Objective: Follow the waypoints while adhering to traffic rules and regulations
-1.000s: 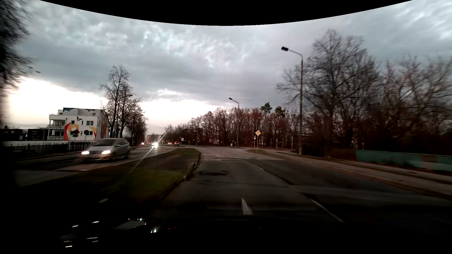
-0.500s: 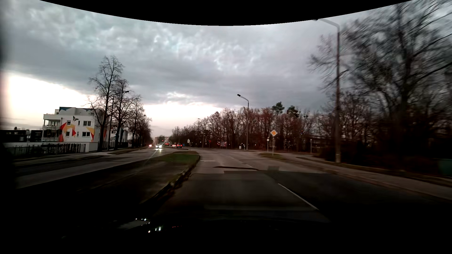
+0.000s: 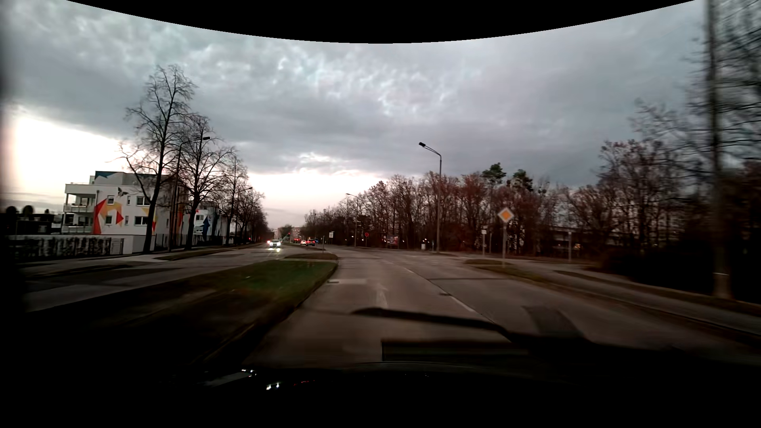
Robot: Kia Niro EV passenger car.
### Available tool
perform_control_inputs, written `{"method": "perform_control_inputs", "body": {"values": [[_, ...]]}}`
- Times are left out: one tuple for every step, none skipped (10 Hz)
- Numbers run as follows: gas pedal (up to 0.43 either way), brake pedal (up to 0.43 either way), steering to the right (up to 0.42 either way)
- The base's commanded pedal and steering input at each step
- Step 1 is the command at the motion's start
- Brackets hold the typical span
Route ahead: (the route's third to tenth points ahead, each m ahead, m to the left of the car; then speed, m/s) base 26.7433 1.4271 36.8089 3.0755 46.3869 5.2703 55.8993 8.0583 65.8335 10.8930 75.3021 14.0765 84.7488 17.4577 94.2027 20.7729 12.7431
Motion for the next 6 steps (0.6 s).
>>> {"method": "perform_control_inputs", "body": {"values": [[0.087,0.0,-0.037],[0.079,0.0,-0.038],[0.079,0.0,-0.039],[0.079,0.0,-0.038],[0.079,0.0,-0.038],[0.079,0.0,-0.038]]}}
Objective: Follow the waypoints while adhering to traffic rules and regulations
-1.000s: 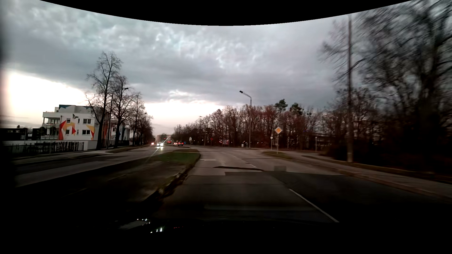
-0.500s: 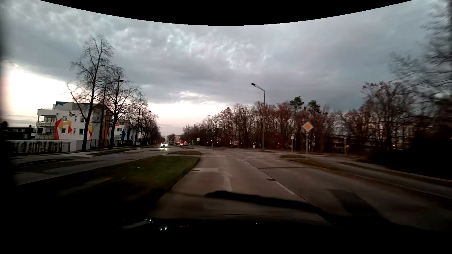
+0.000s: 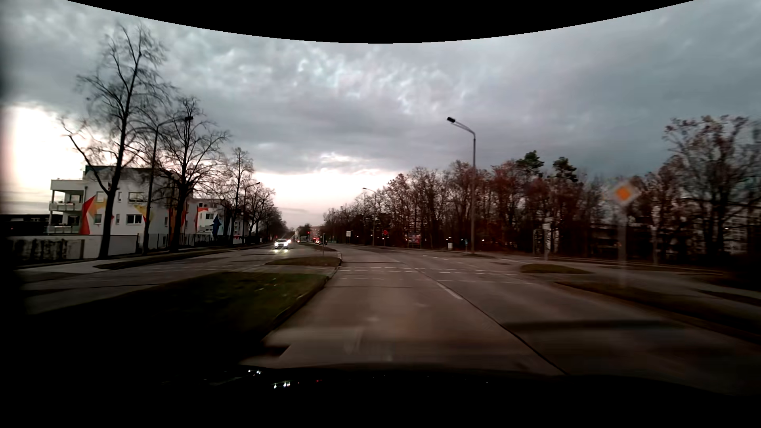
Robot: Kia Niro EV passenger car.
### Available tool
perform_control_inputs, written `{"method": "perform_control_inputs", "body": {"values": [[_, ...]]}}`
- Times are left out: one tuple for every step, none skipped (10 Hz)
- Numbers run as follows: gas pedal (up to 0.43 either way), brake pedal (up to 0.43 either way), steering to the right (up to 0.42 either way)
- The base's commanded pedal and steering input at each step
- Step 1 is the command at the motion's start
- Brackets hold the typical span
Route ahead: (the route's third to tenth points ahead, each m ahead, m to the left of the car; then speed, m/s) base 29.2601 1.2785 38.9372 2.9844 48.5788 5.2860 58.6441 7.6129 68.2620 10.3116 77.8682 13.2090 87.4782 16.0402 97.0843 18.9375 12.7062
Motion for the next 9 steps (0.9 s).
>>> {"method": "perform_control_inputs", "body": {"values": [[0.079,0.0,-0.036],[0.067,0.0,-0.036],[0.067,0.0,-0.035],[0.067,0.0,-0.034],[0.067,0.0,-0.034],[0.067,0.0,-0.034],[0.067,0.0,-0.034],[0.098,0.0,-0.033],[0.098,0.0,-0.031]]}}
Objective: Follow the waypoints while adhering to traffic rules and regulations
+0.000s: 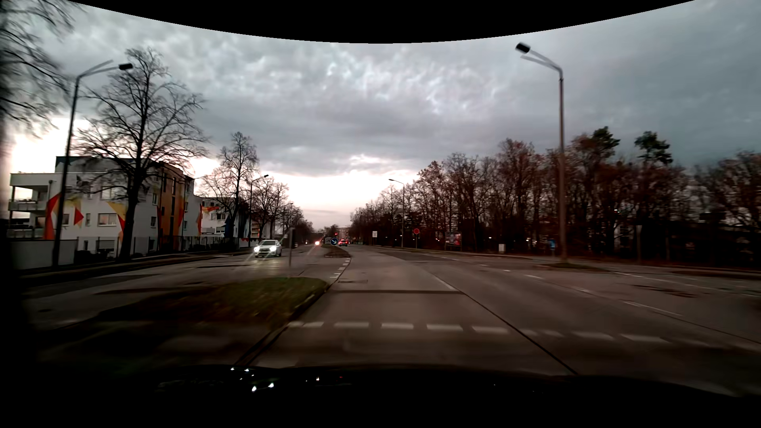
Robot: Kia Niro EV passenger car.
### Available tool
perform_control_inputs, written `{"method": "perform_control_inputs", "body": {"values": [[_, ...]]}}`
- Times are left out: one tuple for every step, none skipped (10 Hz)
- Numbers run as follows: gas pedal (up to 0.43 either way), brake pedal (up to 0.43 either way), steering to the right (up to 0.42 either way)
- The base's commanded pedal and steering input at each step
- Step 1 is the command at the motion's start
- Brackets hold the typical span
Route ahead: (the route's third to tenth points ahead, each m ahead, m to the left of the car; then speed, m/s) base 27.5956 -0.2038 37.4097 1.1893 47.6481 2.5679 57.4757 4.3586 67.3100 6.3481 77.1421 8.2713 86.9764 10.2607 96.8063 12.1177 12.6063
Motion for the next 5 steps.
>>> {"method": "perform_control_inputs", "body": {"values": [[0.098,0.0,-0.028],[0.098,0.0,-0.027],[0.098,0.0,-0.025],[0.098,0.0,-0.025],[0.098,0.0,-0.025]]}}
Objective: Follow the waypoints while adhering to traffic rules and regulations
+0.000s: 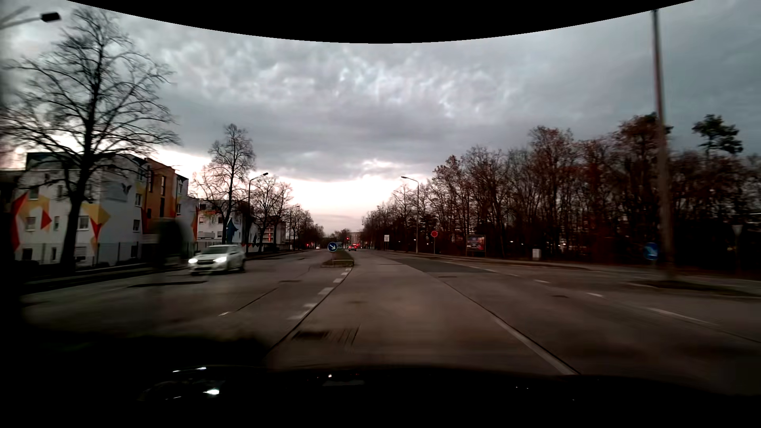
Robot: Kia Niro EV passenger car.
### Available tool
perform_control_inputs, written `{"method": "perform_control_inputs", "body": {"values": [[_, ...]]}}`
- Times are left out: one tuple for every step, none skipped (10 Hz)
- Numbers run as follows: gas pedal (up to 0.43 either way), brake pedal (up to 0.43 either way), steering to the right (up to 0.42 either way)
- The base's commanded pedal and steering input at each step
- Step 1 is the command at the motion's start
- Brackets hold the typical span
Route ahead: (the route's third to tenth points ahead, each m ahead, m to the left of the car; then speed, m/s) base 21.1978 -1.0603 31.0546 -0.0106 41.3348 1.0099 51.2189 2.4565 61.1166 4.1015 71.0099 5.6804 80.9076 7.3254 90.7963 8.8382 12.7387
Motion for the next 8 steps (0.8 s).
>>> {"method": "perform_control_inputs", "body": {"values": [[0.098,0.0,-0.024],[0.098,0.0,-0.024],[0.098,0.0,-0.023],[0.098,0.0,-0.023],[0.11,0.0,-0.022],[0.11,0.0,-0.021],[0.11,0.0,-0.019],[0.118,0.0,-0.019]]}}
